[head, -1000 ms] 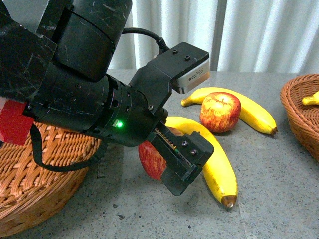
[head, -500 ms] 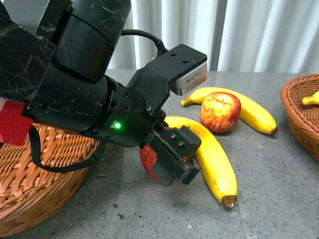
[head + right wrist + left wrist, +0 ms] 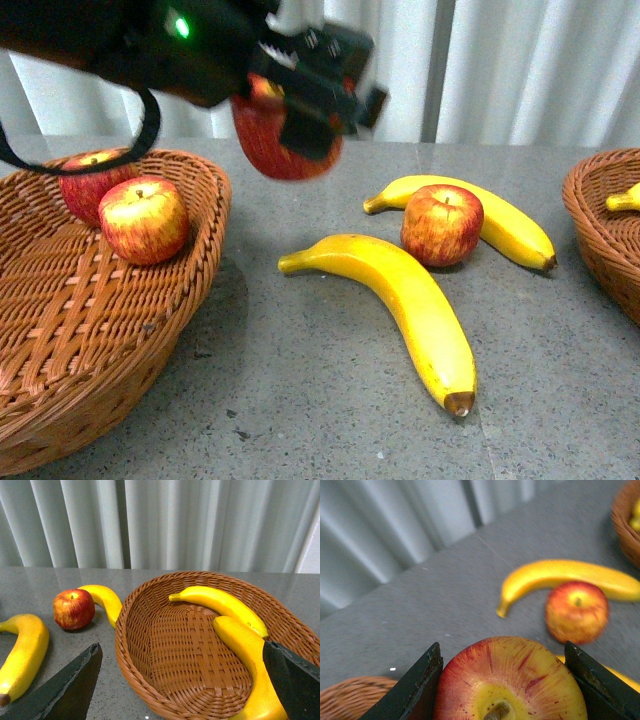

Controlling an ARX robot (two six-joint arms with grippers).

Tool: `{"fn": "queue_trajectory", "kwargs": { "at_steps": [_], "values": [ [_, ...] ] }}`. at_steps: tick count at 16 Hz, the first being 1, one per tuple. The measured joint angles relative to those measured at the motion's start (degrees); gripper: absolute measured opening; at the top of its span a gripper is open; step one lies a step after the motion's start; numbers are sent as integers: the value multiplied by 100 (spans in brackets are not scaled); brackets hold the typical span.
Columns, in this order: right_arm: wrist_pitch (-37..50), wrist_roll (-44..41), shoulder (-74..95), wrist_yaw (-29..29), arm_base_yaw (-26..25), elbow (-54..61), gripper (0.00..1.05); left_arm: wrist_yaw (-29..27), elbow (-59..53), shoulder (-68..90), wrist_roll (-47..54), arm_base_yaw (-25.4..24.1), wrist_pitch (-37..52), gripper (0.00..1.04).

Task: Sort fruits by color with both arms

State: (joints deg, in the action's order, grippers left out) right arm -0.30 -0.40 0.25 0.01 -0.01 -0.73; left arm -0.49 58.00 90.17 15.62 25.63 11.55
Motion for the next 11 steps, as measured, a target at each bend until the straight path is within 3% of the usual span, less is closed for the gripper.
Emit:
{"fn": "queue_trajectory", "kwargs": {
  "at_steps": [5, 7, 11],
  "values": [
    [0, 0, 0, 0, 0, 0, 98, -693, -262, -610, -592, -249, 297, 65],
    [2, 0, 0, 0, 0, 0, 98, -1399, -785, -1246, -955, -719, 468, 65],
    [2, 0, 0, 0, 0, 0, 98, -1639, -1716, -1683, -1799, -1709, 446, 65]
  ]
}}
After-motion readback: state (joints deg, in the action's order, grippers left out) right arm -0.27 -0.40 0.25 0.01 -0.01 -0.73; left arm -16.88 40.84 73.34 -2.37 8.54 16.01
